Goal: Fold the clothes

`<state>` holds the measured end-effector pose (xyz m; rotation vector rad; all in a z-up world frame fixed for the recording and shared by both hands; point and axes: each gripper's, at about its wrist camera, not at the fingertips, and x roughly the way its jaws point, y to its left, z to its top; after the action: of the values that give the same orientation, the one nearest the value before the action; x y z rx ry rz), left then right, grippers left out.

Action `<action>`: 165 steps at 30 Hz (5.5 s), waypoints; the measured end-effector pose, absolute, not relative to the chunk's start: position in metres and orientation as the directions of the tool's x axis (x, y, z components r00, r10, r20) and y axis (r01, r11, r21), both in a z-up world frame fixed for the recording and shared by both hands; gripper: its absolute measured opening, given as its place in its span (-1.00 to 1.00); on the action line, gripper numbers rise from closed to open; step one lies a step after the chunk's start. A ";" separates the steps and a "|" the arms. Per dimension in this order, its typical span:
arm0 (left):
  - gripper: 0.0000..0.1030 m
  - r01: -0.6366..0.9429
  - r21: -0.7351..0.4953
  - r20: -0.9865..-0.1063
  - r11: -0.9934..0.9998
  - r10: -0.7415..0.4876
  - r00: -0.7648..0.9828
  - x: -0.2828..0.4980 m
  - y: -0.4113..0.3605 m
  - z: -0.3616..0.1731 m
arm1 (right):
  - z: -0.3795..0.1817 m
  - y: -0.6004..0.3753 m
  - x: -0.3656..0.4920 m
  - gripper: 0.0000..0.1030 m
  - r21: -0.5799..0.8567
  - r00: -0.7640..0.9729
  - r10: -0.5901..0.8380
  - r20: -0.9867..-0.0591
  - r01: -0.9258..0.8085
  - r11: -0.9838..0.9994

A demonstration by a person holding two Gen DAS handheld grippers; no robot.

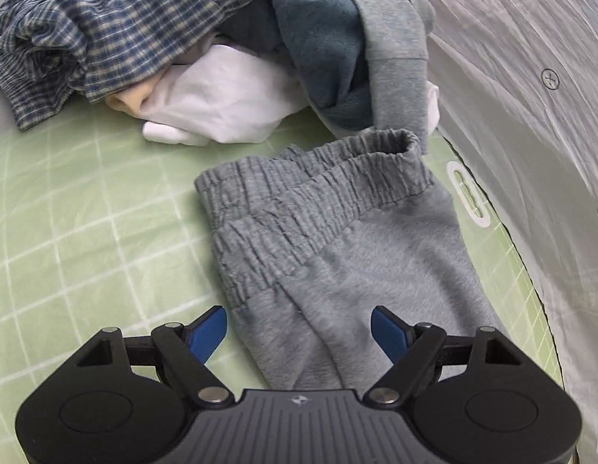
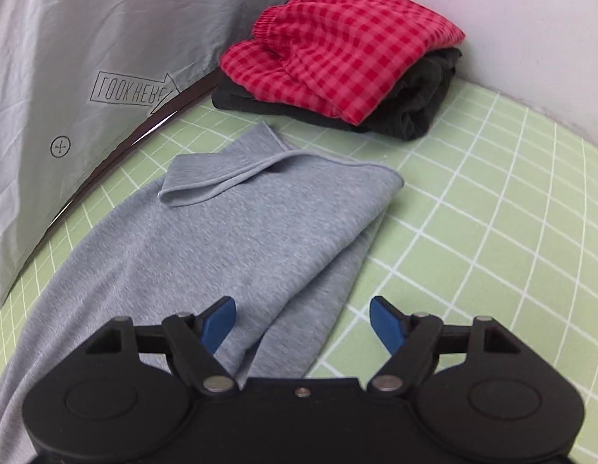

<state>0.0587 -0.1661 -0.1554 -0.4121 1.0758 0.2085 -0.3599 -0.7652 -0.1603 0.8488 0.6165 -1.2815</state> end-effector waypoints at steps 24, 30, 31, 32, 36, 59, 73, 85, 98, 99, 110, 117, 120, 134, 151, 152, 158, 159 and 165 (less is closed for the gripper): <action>-0.71 -0.291 -0.148 -0.867 0.945 0.017 0.497 0.026 -0.147 -0.155 | -0.151 -0.723 -0.421 -0.92 0.237 0.234 -0.562 -0.793 0.969 0.070; -0.71 -0.316 -0.162 -0.874 0.935 0.013 0.487 -0.011 -0.096 -0.157 | -0.155 -0.681 -0.472 -0.91 0.272 0.261 -0.520 -0.813 0.961 0.057; -0.68 -0.313 -0.167 -0.876 0.935 0.006 0.483 -0.015 -0.092 -0.157 | -0.159 -0.676 -0.479 -0.91 0.278 0.269 -0.510 -0.817 0.959 0.060; -0.63 -0.311 -0.172 -0.878 0.935 -0.002 0.479 -0.019 -0.088 -0.157 | -0.160 -0.673 -0.483 -0.88 0.286 0.278 -0.504 -0.818 0.956 0.063; -0.48 -0.290 -0.161 -0.867 0.943 0.005 0.499 -0.032 -0.089 -0.143 | -0.157 -0.671 -0.499 -0.68 0.326 0.318 -0.512 -0.798 0.942 0.077; 0.25 0.207 -0.085 -0.887 0.975 -0.169 0.431 -0.117 -0.307 -0.136 | -0.108 -0.778 -0.535 -0.98 0.533 0.620 -0.578 -0.530 0.774 0.342; 0.60 0.317 0.014 -0.913 0.948 -0.118 0.392 -0.126 -0.322 -0.155 | -0.155 -0.749 -0.534 0.00 0.220 0.317 -0.594 -0.740 0.948 0.231; 0.86 0.321 0.013 -0.914 0.947 -0.119 0.388 -0.123 -0.319 -0.160 | -0.155 -0.752 -0.551 -0.98 0.138 0.142 -0.631 -0.763 0.989 0.055; 1.00 0.302 0.015 -0.914 0.953 -0.109 0.390 -0.118 -0.319 -0.163 | -0.143 -0.757 -0.501 -0.61 0.328 0.381 -0.609 -0.696 0.923 0.202; 1.00 0.302 0.015 -0.914 0.953 -0.110 0.391 -0.118 -0.319 -0.163 | -0.146 -0.757 -0.494 -0.59 0.343 0.401 -0.594 -0.697 0.914 0.215; 1.00 0.300 0.014 -0.908 0.954 -0.113 0.403 -0.120 -0.320 -0.165 | -0.151 -0.759 -0.468 -0.87 0.190 0.315 -0.619 -0.719 0.946 0.261; 1.00 0.303 0.015 -0.907 0.953 -0.115 0.405 -0.120 -0.320 -0.165 | -0.138 -0.756 -0.476 -0.78 0.119 0.287 -0.671 -0.684 0.951 0.286; 1.00 0.307 0.014 -0.908 0.951 -0.117 0.403 -0.118 -0.320 -0.165 | -0.141 -0.759 -0.476 -0.58 0.130 0.298 -0.664 -0.686 0.948 0.291; 1.00 0.301 0.015 -0.904 0.953 -0.116 0.412 -0.120 -0.322 -0.164 | -0.140 -0.760 -0.486 -0.96 0.144 0.285 -0.652 -0.703 0.954 0.262; 1.00 0.308 0.015 -0.904 0.951 -0.119 0.411 -0.119 -0.321 -0.165 | -0.149 -0.740 -0.542 -0.94 0.051 0.090 -0.595 -0.799 0.995 0.082; 1.00 0.309 0.015 -0.904 0.951 -0.119 0.410 -0.119 -0.320 -0.165 | -0.146 -0.739 -0.538 -0.83 0.023 0.084 -0.616 -0.783 0.994 0.107; 1.00 0.310 0.016 -0.905 0.951 -0.119 0.410 -0.119 -0.321 -0.165 | -0.128 -0.738 -0.491 -0.01 -0.035 0.222 -0.671 -0.708 0.937 0.347; 1.00 0.310 0.016 -0.905 0.951 -0.119 0.409 -0.119 -0.321 -0.165 | -0.126 -0.738 -0.482 0.01 -0.033 0.258 -0.666 -0.700 0.920 0.392; 1.00 0.306 0.016 -0.905 0.952 -0.117 0.409 -0.119 -0.320 -0.164 | -0.140 -0.735 -0.416 0.17 -0.046 0.370 -0.598 -0.711 0.824 0.565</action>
<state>-0.1189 -0.3203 -0.1642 0.1898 1.1193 -0.2681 -0.4163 -0.7345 -0.1402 0.3438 0.7501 -0.9350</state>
